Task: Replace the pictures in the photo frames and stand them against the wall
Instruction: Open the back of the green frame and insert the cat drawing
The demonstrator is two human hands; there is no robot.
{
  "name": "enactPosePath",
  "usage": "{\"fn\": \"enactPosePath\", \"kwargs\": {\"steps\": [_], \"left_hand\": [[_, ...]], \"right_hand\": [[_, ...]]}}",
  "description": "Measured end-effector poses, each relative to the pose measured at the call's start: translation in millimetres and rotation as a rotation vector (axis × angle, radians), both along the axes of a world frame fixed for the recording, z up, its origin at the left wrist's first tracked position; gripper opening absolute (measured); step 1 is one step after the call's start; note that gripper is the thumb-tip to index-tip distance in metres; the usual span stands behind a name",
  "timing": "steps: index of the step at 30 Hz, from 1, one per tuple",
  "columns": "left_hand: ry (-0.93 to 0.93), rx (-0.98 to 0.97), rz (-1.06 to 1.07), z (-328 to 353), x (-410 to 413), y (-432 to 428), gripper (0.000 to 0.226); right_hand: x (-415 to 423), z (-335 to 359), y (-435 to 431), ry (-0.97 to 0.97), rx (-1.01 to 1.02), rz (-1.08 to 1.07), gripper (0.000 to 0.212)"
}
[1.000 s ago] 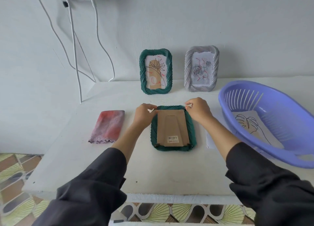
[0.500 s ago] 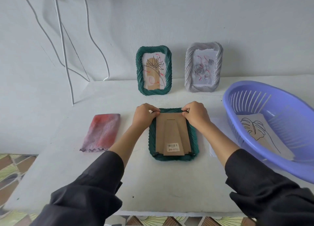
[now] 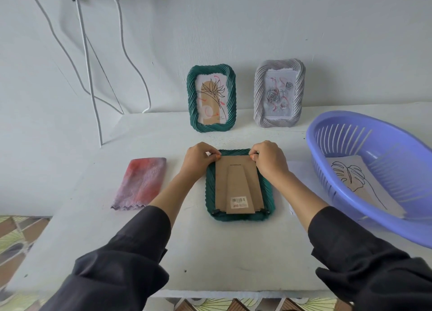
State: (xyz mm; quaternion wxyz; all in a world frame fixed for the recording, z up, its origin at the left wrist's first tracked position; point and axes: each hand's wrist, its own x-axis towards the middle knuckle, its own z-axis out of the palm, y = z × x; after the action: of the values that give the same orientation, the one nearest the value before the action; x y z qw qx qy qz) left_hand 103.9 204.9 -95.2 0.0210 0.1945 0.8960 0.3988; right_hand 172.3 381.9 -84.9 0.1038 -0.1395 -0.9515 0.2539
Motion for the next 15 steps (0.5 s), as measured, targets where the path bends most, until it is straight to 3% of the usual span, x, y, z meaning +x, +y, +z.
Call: {"fn": "enactPosePath", "kwargs": {"steps": [6,11,15], "left_hand": [[-0.046,0.035,0.010,0.1,4.3,-1.6,0.016],[-0.120,0.127,0.043,8.3,10.4,-13.3,0.027],[-0.136,0.087,0.106,7.2,20.9,-26.5,0.029]], "right_hand": [[6.9,-2.8,-5.3,-0.013,0.069,0.012,0.022],[16.4,7.1,5.9,0.006,-0.063,0.077,0.026],[38.1,17.4,11.7,0.026,-0.150,-0.013,0.032]]}}
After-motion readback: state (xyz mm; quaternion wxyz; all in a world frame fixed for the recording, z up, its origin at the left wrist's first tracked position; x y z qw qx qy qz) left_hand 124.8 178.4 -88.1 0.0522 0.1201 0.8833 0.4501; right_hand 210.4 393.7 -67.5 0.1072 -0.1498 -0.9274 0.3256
